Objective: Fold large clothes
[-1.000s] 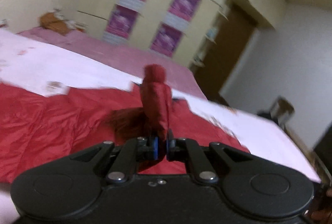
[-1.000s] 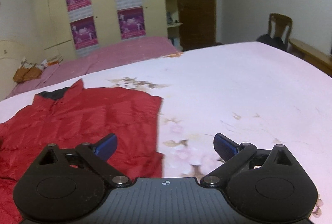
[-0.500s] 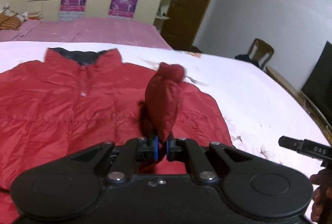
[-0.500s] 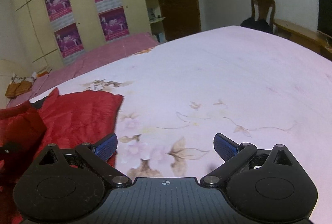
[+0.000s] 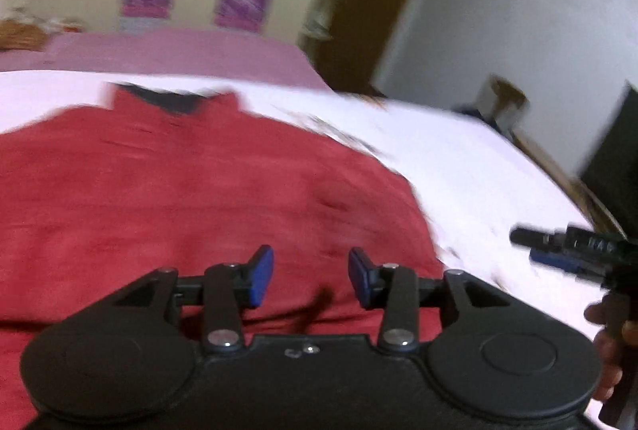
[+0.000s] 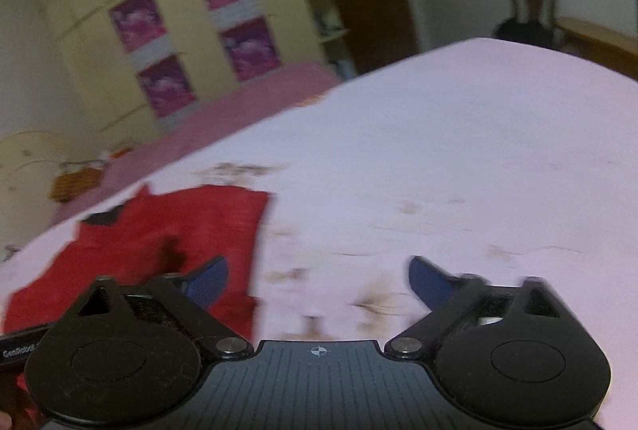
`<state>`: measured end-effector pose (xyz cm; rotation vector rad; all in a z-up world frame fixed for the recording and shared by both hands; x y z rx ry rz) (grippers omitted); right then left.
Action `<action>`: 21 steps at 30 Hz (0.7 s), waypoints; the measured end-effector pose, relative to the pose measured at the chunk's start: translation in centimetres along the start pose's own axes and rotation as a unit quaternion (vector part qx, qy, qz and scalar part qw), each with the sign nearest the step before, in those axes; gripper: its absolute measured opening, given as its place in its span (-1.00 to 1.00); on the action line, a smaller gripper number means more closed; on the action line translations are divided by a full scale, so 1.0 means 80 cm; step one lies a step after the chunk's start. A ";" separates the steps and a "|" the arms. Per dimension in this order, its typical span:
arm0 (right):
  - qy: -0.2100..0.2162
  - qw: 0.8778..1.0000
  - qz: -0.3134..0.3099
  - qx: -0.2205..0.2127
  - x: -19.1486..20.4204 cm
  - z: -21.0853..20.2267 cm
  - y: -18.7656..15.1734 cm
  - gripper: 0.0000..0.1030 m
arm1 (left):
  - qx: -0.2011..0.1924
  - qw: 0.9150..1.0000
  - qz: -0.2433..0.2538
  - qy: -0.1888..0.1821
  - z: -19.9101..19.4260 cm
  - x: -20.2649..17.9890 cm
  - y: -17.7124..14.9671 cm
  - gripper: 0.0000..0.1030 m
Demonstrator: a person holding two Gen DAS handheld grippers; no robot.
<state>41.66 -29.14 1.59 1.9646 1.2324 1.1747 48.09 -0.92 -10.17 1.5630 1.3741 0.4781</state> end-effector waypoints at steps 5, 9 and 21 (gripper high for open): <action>0.066 0.996 0.039 0.036 0.049 0.030 -0.007 0.33 | -0.032 0.995 -0.022 0.095 -0.058 0.108 0.004 -0.23; 0.087 0.992 0.060 0.072 0.082 0.062 -0.016 0.33 | -0.030 0.989 -0.031 0.139 -0.069 0.171 0.000 -0.24; 0.109 0.987 0.015 0.117 0.157 0.088 -0.049 -0.62 | -0.018 0.985 -0.014 0.172 -0.079 0.227 -0.009 -0.24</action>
Point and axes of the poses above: each gripper's, at about its wrist camera, not at the fingertips, and z roughly the way its jaws point, x to its left, y to its top, the point moved 2 cm from there along z, roughly the way its jaws point, and after that the axes turned 9 degrees about -x, right-handed, at the moved point
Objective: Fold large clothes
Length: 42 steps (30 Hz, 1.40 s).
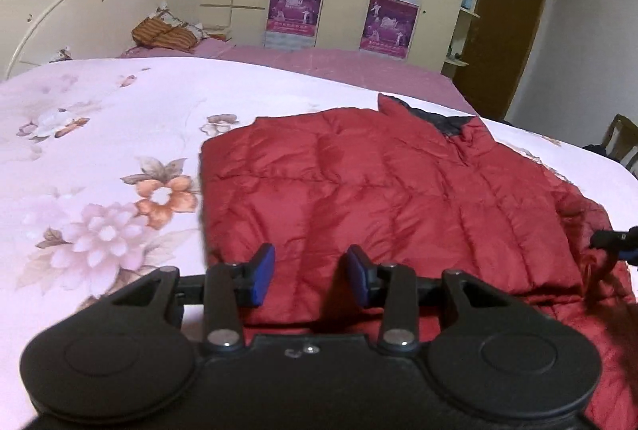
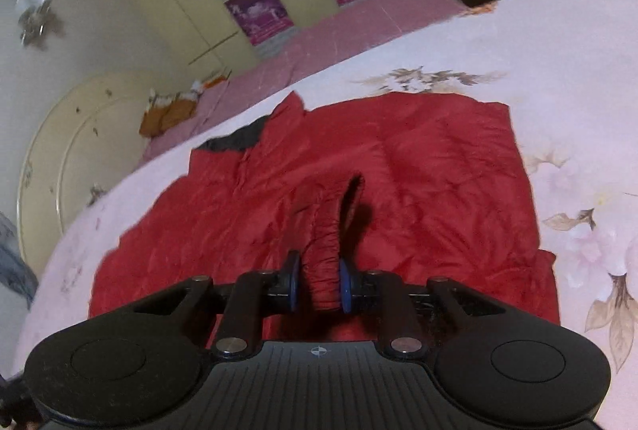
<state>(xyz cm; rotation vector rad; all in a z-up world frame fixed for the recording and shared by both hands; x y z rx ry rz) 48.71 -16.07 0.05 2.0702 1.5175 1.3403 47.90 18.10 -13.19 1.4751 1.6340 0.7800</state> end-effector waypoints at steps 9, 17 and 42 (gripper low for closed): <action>-0.070 0.997 -0.020 -0.005 -0.019 -0.009 -0.015 -0.61 | 0.022 0.999 0.021 -0.022 0.022 0.012 0.009 -0.18; -0.105 0.991 -0.064 -0.057 -0.007 -0.042 0.002 0.37 | -0.011 0.999 -0.011 -0.051 0.009 0.037 0.043 0.22; -0.056 0.975 -0.212 -0.027 0.112 0.053 -0.036 0.22 | -0.003 0.992 0.069 -0.103 0.032 -0.045 0.041 0.58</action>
Point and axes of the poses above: each gripper's, at about its wrist camera, not at the fingertips, and z roughly the way its jaws point, x to its left, y to its top, the point moved 2 cm from there along z, roughly the way its jaws point, and after that the axes turned 9 degrees about -x, right-handed, at the moved point
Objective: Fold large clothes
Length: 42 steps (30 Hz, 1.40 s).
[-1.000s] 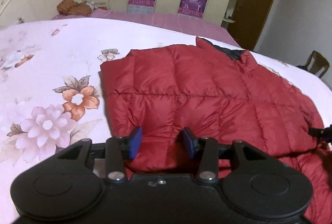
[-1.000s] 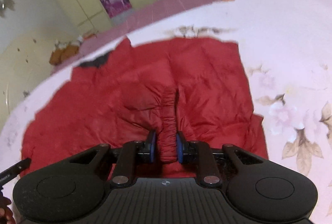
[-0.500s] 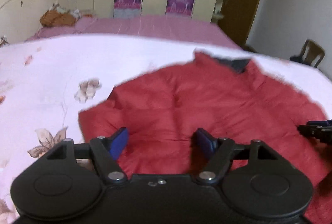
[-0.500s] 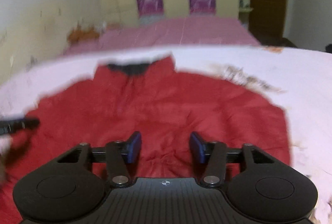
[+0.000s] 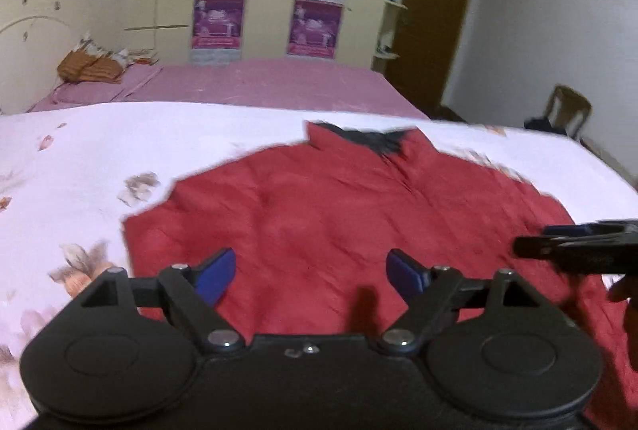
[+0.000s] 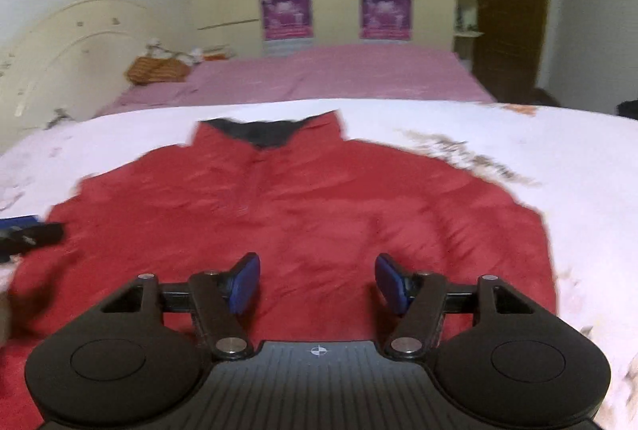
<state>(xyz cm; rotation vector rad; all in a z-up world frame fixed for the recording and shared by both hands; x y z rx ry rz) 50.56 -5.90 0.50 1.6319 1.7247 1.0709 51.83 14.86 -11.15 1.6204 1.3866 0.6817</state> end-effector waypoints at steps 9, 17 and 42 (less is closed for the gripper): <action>0.008 0.998 -0.055 0.021 0.022 0.029 -0.049 0.22 | 0.043 0.999 0.014 0.005 0.019 -0.012 -0.043 0.64; -0.055 0.998 -0.032 0.022 -0.032 0.006 -0.049 0.22 | 0.049 0.998 0.014 0.029 0.001 0.024 -0.042 0.65; -0.048 0.995 0.083 -0.006 -0.111 -0.105 -0.064 0.98 | 0.073 0.994 -0.011 0.079 -0.114 0.061 -0.077 0.87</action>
Point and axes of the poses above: each gripper's, at about its wrist camera, not at the fingertips, and z roughly the way its jaws point, x to its left, y to its top, the point moved 2 cm from there along z, roughly the way its jaws point, and after that the axes turned 9 degrees about -x, right-handed, at the moved point
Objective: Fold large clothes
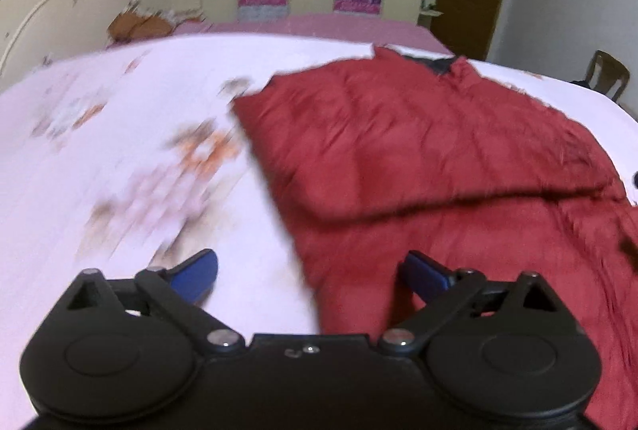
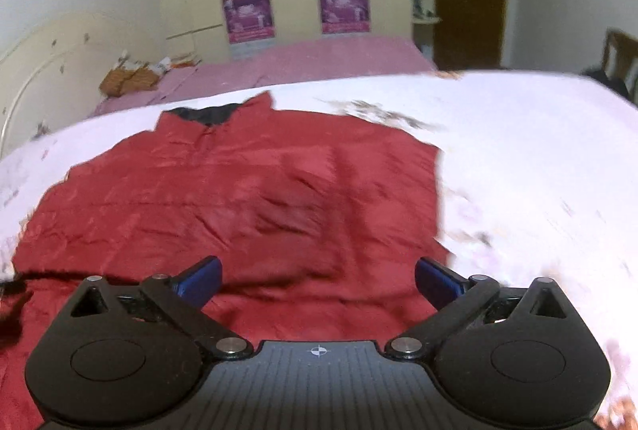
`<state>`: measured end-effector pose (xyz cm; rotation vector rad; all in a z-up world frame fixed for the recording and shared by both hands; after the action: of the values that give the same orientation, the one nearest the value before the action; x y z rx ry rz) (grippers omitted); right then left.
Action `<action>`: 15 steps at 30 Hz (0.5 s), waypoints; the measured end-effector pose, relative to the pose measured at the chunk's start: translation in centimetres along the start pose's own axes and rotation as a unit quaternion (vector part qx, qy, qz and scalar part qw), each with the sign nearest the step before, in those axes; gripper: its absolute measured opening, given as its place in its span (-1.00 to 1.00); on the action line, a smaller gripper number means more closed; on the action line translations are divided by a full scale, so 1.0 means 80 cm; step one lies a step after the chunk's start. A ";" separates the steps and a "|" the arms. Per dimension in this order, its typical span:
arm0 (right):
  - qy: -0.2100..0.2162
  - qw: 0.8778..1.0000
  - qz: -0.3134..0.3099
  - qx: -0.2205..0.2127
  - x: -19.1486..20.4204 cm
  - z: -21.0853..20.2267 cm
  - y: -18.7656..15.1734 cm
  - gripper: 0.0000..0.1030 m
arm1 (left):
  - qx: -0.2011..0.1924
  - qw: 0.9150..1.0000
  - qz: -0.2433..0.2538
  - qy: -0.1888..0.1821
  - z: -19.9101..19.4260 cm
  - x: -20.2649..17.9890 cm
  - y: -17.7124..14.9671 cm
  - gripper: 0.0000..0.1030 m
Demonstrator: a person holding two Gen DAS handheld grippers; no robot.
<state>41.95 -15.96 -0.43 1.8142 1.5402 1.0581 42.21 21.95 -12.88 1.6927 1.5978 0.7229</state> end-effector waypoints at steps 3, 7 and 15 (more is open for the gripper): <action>0.000 0.999 0.046 0.018 -0.047 -0.028 -0.019 0.68 | 0.013 0.999 -0.030 0.004 -0.034 0.014 -0.027 0.71; 0.003 0.994 0.102 0.033 -0.104 -0.076 -0.051 0.56 | 0.015 0.998 -0.057 -0.001 -0.081 0.016 -0.059 0.64; 0.044 0.985 0.157 0.055 -0.180 -0.180 -0.128 0.30 | 0.025 0.994 -0.108 -0.020 -0.159 0.004 -0.112 0.43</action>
<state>23.72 -29.12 -3.94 2.1648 1.4168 1.2308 26.75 23.68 -12.24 1.5284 1.7505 0.5412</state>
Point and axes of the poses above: each gripper's, at about its wrist camera, not at the fingertips, and z roughly the way its jaws point, x to its left, y to its top, the point moved 2 cm from there along z, roughly the way its jaws point, and after that the axes turned 9 degrees about -x, right-handed, at the moved point
